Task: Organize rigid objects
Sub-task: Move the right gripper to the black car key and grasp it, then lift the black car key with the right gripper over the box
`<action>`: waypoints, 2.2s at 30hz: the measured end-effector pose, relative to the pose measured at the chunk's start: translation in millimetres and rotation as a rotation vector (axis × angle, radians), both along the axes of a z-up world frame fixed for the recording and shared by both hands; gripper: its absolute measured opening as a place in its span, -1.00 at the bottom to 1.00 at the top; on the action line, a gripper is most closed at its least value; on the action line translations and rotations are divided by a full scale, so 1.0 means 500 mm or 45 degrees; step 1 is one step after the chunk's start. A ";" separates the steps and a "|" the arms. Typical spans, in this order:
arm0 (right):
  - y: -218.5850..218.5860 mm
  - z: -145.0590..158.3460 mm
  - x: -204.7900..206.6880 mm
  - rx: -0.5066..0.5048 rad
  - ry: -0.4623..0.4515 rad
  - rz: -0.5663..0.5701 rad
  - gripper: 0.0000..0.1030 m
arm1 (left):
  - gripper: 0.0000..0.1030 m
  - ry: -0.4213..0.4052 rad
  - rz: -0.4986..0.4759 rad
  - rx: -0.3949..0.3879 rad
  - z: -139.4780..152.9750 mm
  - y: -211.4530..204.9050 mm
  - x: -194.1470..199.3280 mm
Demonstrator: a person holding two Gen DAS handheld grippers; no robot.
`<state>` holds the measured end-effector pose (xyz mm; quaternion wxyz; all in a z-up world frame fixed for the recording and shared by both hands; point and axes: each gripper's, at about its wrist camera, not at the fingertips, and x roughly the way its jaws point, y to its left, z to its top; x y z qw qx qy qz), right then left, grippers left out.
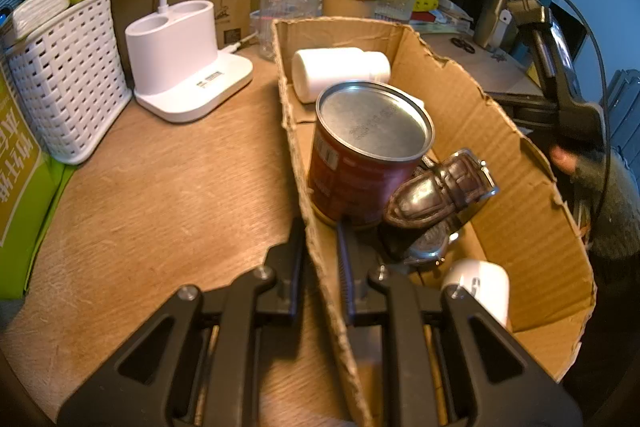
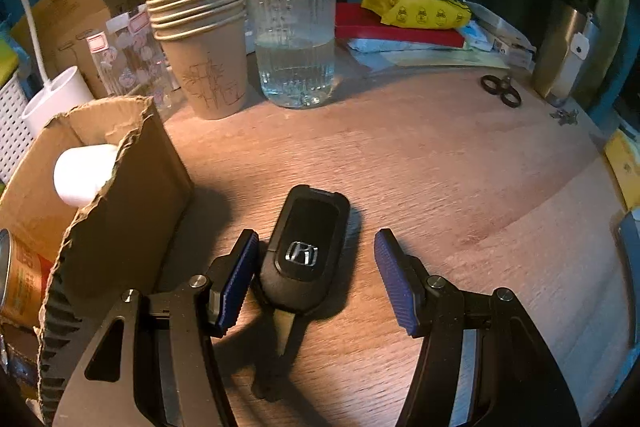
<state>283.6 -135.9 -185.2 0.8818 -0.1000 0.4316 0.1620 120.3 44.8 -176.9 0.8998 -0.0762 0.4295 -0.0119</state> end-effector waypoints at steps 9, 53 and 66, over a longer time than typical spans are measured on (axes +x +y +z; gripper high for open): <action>-0.015 0.009 -0.006 0.073 -0.009 0.006 -0.23 | -0.67 0.000 0.000 0.000 0.000 0.000 0.000; 0.014 0.262 -0.229 0.283 -0.368 0.257 -0.29 | -0.67 0.000 0.000 0.001 0.000 0.000 0.000; 0.038 0.274 -0.282 0.284 -0.336 0.381 -0.29 | -0.67 0.000 0.000 0.001 0.000 0.000 0.000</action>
